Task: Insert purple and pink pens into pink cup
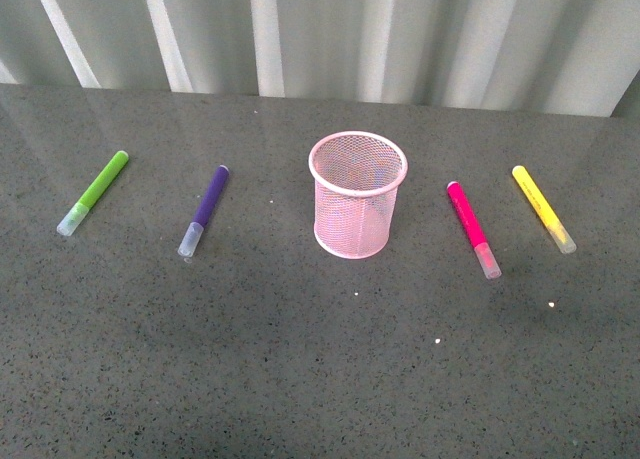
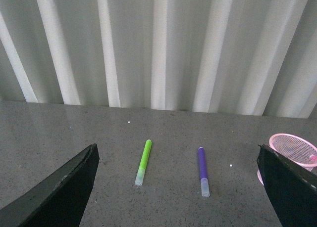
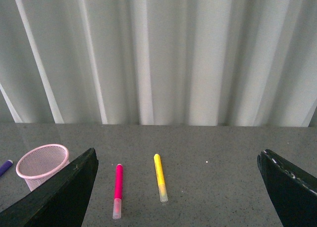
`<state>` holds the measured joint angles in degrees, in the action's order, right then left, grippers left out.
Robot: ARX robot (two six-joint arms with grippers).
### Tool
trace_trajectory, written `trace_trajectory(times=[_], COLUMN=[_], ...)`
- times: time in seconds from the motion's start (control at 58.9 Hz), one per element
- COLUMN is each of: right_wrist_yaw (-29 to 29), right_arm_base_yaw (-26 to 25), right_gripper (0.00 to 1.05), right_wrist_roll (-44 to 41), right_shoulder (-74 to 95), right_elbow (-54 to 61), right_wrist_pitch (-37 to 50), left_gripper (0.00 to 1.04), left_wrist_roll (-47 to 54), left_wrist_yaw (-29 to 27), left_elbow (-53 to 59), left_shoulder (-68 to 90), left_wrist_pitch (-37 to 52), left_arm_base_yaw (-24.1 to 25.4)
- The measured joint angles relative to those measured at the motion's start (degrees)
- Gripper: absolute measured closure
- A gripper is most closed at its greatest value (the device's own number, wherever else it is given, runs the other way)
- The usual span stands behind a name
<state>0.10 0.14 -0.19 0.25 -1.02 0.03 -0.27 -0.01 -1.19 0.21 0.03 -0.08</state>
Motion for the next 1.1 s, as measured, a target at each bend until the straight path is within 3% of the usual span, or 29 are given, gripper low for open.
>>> trace_trajectory(times=[1.103], right_wrist_yaw=[0.0], right_arm_base_yaw=[0.0], right_gripper=[0.07], right_wrist_roll=[0.0], right_shoulder=[0.0], right_elbow=[0.0], right_wrist_pitch=[0.0], left_gripper=[0.07], left_wrist_roll=[0.0], left_wrist_yaw=[0.0], left_elbow=[0.0], left_shoulder=[0.0], left_wrist_pitch=[0.0], left_arm_base_yaw=[0.0])
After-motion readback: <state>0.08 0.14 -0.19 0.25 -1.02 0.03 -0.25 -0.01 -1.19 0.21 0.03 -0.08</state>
